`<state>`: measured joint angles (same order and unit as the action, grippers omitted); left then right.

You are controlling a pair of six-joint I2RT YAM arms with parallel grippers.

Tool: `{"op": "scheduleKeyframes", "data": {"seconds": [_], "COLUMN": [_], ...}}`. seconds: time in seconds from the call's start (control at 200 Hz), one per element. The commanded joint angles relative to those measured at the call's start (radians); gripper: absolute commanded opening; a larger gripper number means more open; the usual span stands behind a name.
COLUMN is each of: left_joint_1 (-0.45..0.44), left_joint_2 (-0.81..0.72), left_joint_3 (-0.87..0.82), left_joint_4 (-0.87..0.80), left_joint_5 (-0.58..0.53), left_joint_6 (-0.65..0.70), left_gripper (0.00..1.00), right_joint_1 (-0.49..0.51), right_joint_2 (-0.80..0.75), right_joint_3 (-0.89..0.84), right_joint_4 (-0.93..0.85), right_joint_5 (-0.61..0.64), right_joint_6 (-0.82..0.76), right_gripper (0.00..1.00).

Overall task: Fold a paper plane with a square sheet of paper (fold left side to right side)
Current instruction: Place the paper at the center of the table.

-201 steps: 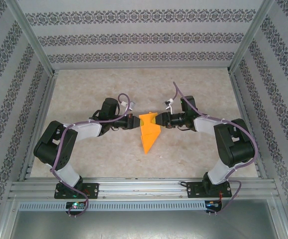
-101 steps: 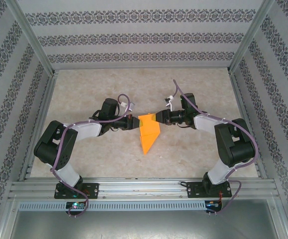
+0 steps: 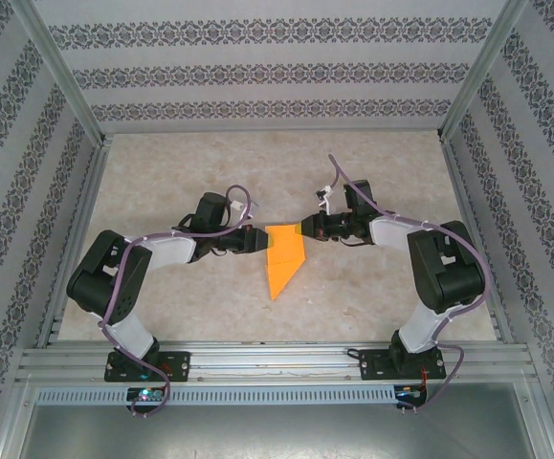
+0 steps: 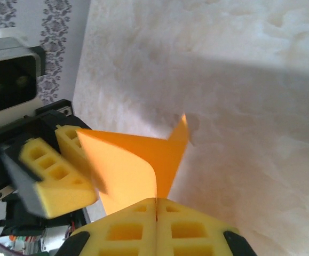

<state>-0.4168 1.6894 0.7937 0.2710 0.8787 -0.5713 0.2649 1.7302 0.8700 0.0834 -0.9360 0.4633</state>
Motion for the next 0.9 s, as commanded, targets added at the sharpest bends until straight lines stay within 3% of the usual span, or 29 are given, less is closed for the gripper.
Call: {"op": "scheduleKeyframes", "data": {"seconds": [0.0, 0.135, 0.33, 0.455, 0.63, 0.754, 0.894], "left_joint_1": [0.008, 0.009, -0.039, -0.159, -0.368, -0.493, -0.572], "left_joint_2": [-0.016, -0.091, -0.238, -0.284, -0.24, -0.153, -0.027], "left_joint_3": [-0.017, -0.013, 0.041, 0.115, 0.221, 0.301, 0.393], "left_joint_4": [-0.086, -0.196, -0.427, -0.617, -0.734, -0.77, -0.817], "left_joint_5": [-0.07, -0.183, -0.375, -0.54, -0.746, -0.839, -0.899], "left_joint_6": [0.061, 0.124, 0.24, 0.331, 0.361, 0.357, 0.341], "left_gripper": [0.35, 0.46, 0.47, 0.47, 0.47, 0.47, 0.5], "right_joint_1": [0.014, 0.023, 0.028, 0.027, 0.019, 0.019, 0.02], "right_joint_2": [0.033, 0.038, 0.045, 0.051, 0.071, 0.071, 0.066], "right_joint_3": [0.037, 0.068, 0.132, 0.159, 0.172, 0.177, 0.182], "right_joint_4": [-0.058, -0.13, -0.287, -0.365, -0.379, -0.38, -0.385], "right_joint_5": [0.055, 0.107, 0.176, 0.202, 0.172, 0.188, 0.207], "right_joint_6": [-0.029, -0.028, -0.005, 0.062, 0.162, 0.201, 0.222], "right_gripper": [0.0, 0.0, 0.0, 0.0, 0.0, 0.0, 0.0]}}
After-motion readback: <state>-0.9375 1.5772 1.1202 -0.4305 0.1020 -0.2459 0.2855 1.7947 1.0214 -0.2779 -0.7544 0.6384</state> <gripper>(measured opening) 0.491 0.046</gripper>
